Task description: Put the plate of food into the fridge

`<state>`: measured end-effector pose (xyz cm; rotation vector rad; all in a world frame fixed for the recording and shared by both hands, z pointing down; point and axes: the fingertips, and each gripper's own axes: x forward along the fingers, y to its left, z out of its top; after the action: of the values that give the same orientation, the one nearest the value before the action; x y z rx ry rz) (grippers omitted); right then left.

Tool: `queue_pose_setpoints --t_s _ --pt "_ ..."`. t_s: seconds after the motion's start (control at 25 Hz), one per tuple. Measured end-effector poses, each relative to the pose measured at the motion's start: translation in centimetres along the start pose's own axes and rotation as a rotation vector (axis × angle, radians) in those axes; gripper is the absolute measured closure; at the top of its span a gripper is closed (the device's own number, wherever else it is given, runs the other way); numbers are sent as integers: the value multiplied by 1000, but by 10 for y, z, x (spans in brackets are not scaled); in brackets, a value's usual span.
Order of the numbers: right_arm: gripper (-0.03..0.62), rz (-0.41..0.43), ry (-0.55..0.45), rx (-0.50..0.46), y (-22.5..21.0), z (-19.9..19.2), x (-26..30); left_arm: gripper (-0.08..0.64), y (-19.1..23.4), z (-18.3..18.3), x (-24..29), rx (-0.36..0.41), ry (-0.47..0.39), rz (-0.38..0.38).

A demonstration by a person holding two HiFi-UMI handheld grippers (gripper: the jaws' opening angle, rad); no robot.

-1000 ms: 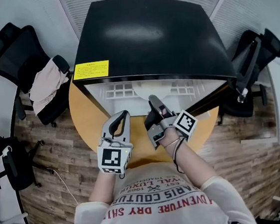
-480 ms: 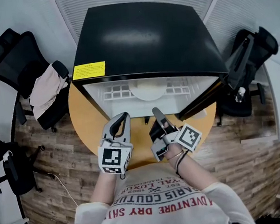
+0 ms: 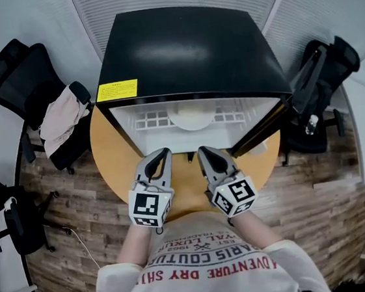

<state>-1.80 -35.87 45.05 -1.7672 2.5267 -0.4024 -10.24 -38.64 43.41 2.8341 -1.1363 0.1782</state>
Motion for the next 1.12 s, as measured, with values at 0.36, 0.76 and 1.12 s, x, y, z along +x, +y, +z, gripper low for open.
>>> queue_pose_setpoints --t_s 0.36,0.76,1.12 --pt "563 -98 21 -220 -10 4 -10 531 -4 0 -4 6 4 -2" --pt "564 -113 8 -276 -13 10 -13 531 -6 3 -3 8 -2 -5" --pt "564 -145 2 -275 -12 16 -13 531 -4 5 -5 1 -4 -4"
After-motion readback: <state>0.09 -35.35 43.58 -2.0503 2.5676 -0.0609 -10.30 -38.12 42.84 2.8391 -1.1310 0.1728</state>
